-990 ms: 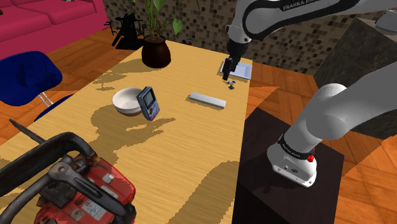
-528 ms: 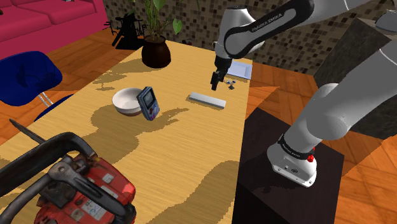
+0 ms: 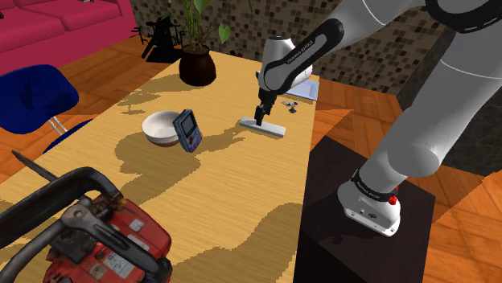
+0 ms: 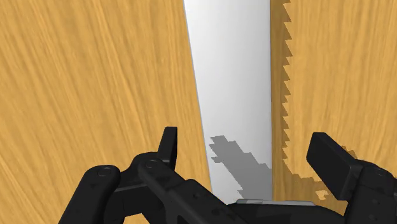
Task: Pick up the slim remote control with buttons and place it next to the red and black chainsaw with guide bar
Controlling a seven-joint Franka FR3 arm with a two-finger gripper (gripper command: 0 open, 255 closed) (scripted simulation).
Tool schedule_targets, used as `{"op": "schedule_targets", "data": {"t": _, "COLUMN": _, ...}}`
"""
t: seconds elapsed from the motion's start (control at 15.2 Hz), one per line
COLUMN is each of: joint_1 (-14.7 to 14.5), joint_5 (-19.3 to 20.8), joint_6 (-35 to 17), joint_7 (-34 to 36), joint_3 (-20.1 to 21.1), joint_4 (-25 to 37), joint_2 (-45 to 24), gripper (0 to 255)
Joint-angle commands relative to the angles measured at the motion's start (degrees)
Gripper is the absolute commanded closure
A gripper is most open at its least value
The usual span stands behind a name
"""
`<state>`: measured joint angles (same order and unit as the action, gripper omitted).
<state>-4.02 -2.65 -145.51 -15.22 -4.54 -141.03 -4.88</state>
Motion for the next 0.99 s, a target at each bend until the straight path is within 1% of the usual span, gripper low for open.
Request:
{"op": "schedule_targets", "data": {"t": 0.0, "joint_1": -0.08, "joint_5": -0.31, "joint_6": -1.63, "joint_7": -0.15, "joint_3": 0.15, "joint_4": 0.06, "joint_2": -1.66, "gripper": 0}}
{"op": "schedule_targets", "data": {"t": 0.33, "joint_1": 0.01, "joint_5": -1.26, "joint_6": -5.95, "joint_7": -0.82, "joint_3": 0.46, "joint_4": -0.11, "joint_2": -5.83, "gripper": 0}}
{"op": "schedule_targets", "data": {"t": 0.86, "joint_1": 0.01, "joint_5": -1.25, "joint_6": -5.95, "joint_7": -0.82, "joint_3": 0.47, "joint_4": -0.11, "joint_2": -5.83, "gripper": 0}}
{"op": "schedule_targets", "data": {"t": 0.92, "joint_1": 0.01, "joint_5": -1.25, "joint_6": -5.95, "joint_7": -0.82, "joint_3": 0.46, "joint_4": -0.11, "joint_2": -5.83, "gripper": 255}}
